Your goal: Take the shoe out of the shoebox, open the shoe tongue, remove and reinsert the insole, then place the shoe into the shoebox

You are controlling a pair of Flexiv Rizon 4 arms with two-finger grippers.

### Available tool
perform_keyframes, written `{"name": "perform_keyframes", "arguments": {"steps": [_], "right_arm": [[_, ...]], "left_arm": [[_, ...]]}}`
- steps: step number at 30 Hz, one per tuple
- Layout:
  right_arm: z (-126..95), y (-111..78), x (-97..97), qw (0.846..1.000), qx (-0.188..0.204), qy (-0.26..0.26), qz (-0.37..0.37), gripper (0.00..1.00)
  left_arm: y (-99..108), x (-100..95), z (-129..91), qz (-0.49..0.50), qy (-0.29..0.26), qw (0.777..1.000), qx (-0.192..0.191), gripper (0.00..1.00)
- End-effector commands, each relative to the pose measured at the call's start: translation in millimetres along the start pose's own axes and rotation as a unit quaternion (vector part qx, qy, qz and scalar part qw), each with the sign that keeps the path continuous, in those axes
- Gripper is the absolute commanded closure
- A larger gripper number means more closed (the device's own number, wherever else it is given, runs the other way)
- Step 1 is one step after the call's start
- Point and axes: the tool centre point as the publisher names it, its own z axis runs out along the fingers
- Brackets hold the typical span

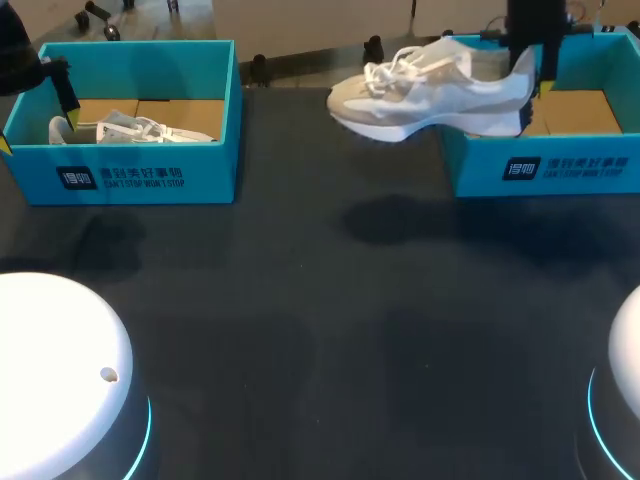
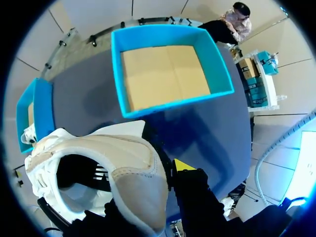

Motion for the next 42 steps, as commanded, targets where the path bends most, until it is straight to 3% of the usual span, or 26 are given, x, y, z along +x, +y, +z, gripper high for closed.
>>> {"name": "perform_keyframes", "arguments": {"steps": [1,12,27,36,42], "right_arm": [[2,-27.5,7.5,0.999,-0.047,0.005,0.0,1.0],[9,-93.6,38.1,1.0,-0.021,-0.006,-0.003,1.0],[30,-180.2,65.1,1.0,0.016,-0.015,0.008,1.0],[50,-216.2,81.5,0.999,0.044,-0.005,0.02,1.0],[60,-238.5,94.6,0.997,0.07,-0.029,-0.009,1.0]], "left_arm": [[0,0.0,0,0.0,0.001,1.0,0.0,0.0],[0,0.0,0,0.0,0.001,1.0,0.0,0.0],[0,0.0,0,0.0,0.001,1.0,0.0,0.0],[0,0.0,0,0.0,0.001,1.0,0.0,0.0],[0,0.0,0,0.0,0.001,1.0,0.0,0.0]]}}
